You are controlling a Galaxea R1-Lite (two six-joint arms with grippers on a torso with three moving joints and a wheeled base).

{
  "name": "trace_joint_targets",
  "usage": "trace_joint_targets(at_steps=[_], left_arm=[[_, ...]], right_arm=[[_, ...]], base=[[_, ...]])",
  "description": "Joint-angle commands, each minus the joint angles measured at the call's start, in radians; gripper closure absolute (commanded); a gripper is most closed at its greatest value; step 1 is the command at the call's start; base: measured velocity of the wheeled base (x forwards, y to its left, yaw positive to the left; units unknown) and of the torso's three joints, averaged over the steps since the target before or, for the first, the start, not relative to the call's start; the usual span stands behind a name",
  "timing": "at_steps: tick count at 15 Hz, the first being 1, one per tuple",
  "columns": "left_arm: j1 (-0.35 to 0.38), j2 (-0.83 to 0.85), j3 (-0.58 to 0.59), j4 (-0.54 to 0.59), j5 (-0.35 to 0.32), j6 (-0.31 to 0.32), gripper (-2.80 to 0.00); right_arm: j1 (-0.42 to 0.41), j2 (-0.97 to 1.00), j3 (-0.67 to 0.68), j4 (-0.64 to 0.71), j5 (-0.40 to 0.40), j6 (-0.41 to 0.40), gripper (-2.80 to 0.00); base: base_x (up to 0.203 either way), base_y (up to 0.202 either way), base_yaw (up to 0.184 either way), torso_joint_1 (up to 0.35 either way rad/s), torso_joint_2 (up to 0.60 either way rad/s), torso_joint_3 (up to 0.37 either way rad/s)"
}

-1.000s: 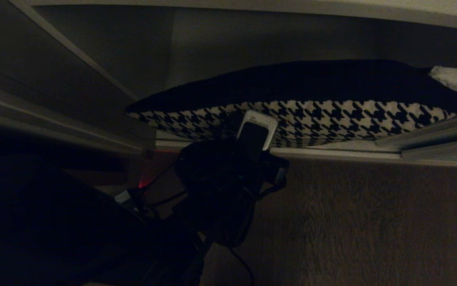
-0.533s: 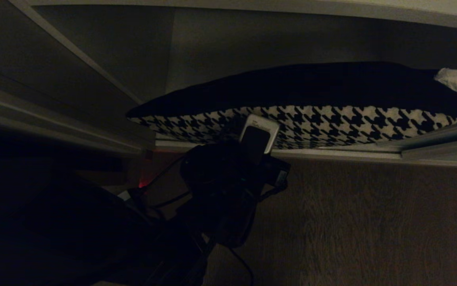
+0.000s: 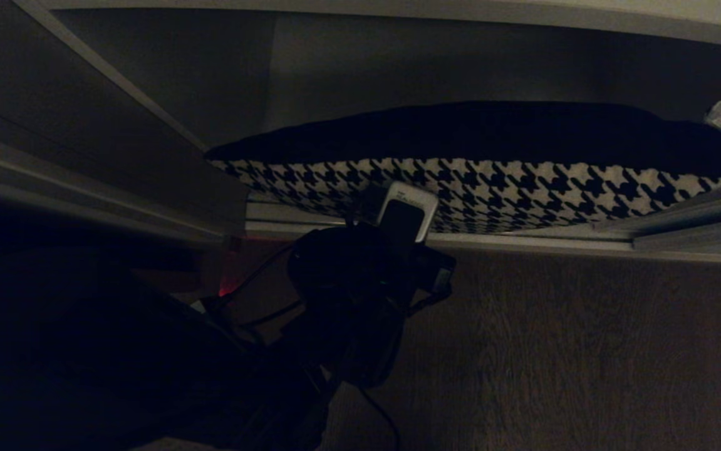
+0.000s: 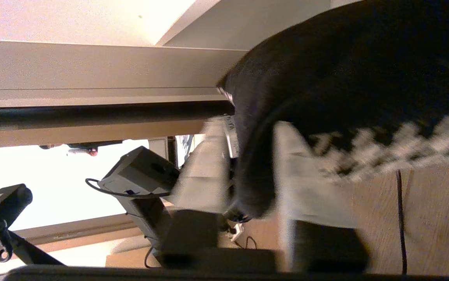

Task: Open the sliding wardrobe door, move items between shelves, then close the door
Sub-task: Place the pillow on the lower shelf

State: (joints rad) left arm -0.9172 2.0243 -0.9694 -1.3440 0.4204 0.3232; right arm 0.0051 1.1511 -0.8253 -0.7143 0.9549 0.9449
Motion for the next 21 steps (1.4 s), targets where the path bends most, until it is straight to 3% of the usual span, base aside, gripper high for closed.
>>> trace_joint_targets(at_steps=[1, 12, 21], left_arm=[[0.003, 0.004, -0.003, -0.007, 0.001, 0.002, 0.0], [0.051, 0.037, -0.129, 0.009, -0.022, 0.003, 0.0], [0.056, 0.083, -0.293, 0.119, -0.037, 0.006, 0.0]], right_arm=[[0.001, 0.001, 0.001, -0.003, 0.005, 0.006, -2.8], [-0.001, -0.047, -0.034, -0.004, 0.001, 0.008, -2.8], [-0.037, -0.091, -0.069, -0.002, -0.001, 0.006, -2.8]], base=[[0.0, 0.0, 0.0, 0.0, 0.0, 0.0], [0.0, 0.0, 0.0, 0.0, 0.0, 0.0], [0.0, 0.0, 0.0, 0.0, 0.0, 0.0]])
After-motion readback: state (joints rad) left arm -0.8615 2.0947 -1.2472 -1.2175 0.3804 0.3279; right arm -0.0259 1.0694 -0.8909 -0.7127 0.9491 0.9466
